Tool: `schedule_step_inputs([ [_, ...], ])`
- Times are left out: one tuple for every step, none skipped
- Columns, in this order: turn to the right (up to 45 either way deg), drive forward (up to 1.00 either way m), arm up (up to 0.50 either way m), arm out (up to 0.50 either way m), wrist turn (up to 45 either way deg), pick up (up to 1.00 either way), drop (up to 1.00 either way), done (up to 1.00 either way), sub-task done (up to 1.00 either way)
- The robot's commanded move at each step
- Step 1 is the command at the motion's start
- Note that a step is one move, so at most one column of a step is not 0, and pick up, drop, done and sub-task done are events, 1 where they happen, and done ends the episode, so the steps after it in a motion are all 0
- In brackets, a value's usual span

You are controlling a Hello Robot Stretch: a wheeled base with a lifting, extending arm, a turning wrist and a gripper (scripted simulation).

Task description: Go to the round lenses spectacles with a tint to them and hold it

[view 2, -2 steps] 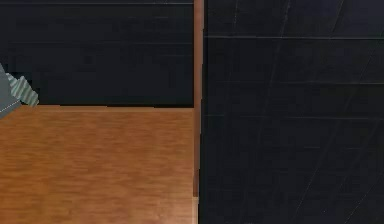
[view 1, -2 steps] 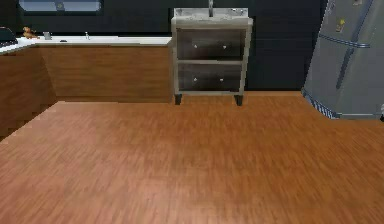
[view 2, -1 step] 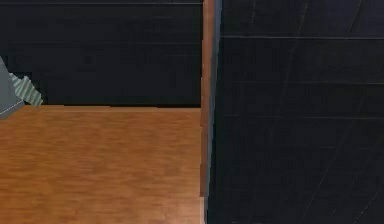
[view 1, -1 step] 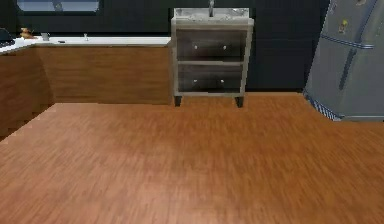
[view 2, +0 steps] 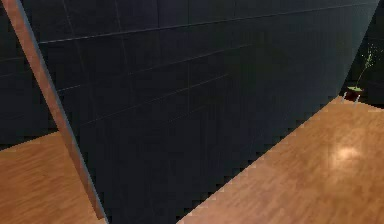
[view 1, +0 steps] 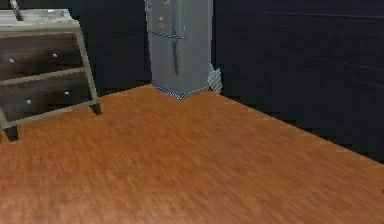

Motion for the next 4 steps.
schedule_step_inputs([
  [0.0,0.15,0.00,0.00,0.0,0.00,0.00,0.00,0.00],
  [3.0,0.00,0.00,0.00,0.0,0.00,0.00,0.00,0.00],
  [0.0,0.45,0.00,0.00,0.0,0.00,0.00,0.00,0.00],
  [45.0,0.00,0.00,0.00,0.0,0.00,0.00,0.00,0.00],
])
